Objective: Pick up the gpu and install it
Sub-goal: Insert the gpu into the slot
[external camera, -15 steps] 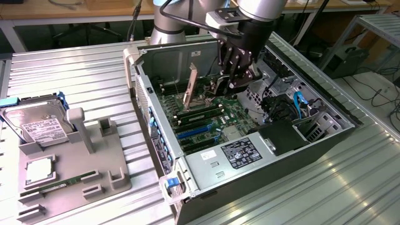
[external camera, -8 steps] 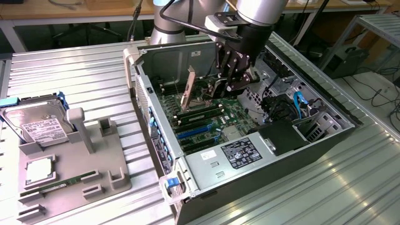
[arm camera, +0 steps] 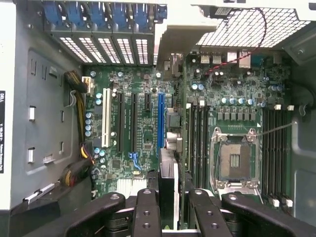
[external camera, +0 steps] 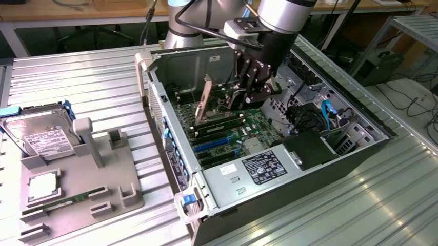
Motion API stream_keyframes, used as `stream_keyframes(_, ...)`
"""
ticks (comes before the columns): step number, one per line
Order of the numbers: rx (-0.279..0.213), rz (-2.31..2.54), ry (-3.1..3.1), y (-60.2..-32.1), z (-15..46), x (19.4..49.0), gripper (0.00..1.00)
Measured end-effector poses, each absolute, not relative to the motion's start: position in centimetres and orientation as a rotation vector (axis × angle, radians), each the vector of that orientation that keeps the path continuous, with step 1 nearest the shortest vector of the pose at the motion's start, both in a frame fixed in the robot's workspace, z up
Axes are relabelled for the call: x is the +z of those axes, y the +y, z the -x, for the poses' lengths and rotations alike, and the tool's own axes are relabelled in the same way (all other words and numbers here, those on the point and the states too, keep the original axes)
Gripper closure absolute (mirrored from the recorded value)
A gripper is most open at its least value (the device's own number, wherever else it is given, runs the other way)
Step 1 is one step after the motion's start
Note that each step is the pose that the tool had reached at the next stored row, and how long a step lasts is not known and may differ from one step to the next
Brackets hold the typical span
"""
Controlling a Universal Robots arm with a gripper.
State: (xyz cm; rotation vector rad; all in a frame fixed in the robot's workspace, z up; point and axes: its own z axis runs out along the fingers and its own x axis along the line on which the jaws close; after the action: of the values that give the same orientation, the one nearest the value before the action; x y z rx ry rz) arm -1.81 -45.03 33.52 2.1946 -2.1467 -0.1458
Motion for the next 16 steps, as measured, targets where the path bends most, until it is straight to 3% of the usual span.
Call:
stream_keyframes(8, -0.172, -2.181, -2.134, -45.0, 1.8, 32.7, 0.72)
stream_keyframes(16, -0.157, -2.17, -2.126, -45.0, 1.8, 32.0, 0.72)
